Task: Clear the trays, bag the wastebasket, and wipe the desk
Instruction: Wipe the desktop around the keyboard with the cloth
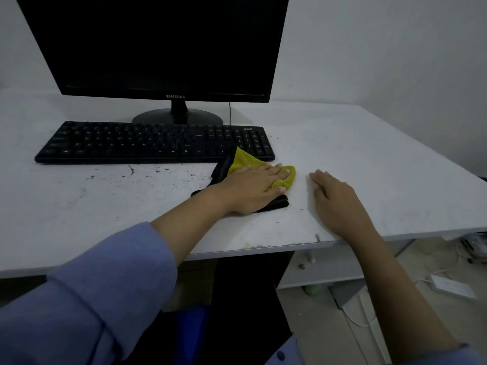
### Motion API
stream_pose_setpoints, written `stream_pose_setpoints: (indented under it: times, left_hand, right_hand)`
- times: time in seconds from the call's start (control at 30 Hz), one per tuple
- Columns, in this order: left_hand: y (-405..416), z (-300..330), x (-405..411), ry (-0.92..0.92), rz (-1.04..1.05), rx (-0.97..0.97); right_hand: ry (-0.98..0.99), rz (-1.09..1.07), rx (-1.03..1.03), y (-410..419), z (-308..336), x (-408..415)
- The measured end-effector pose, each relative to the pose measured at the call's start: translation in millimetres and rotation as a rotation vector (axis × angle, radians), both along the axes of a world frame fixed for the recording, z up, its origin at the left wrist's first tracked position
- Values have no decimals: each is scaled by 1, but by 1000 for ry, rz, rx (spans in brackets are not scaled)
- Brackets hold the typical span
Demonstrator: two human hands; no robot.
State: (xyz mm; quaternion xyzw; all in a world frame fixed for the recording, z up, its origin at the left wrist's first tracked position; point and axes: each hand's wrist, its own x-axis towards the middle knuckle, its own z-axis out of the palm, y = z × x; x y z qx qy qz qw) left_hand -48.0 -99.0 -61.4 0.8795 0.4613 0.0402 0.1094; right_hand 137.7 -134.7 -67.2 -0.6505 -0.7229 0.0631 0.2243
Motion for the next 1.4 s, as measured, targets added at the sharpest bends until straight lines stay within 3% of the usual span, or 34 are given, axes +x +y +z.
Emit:
stream_pose_setpoints:
  times: [0.13, 0.33, 0.57, 0.77, 1.0, 1.23, 1.4]
  left_hand:
    - [-4, -1, 4, -21, -61, -25]
    - [-47, 3, -17, -116, -270, -192]
    - [-44, 0, -36, -181, -111, -129]
    - [-4, -2, 3, -161, 22, -34]
    - [11, -8, 15, -149, -97, -127]
    - [-45, -4, -5, -173, -275, -149]
    - [-68, -8, -25, -212, -230, -106]
  right_hand:
    - [5, -103, 16, 5, -3, 6]
    - [78, -92, -32, 4, -3, 10]
    - [-121, 109, -142, -10, 6, 34]
    - [9, 39, -59, -8, -3, 32]
    - [89, -7, -3, -6, -6, 33]
    - [121, 19, -1, -9, -3, 32]
    - [112, -10, -7, -9, -3, 32]
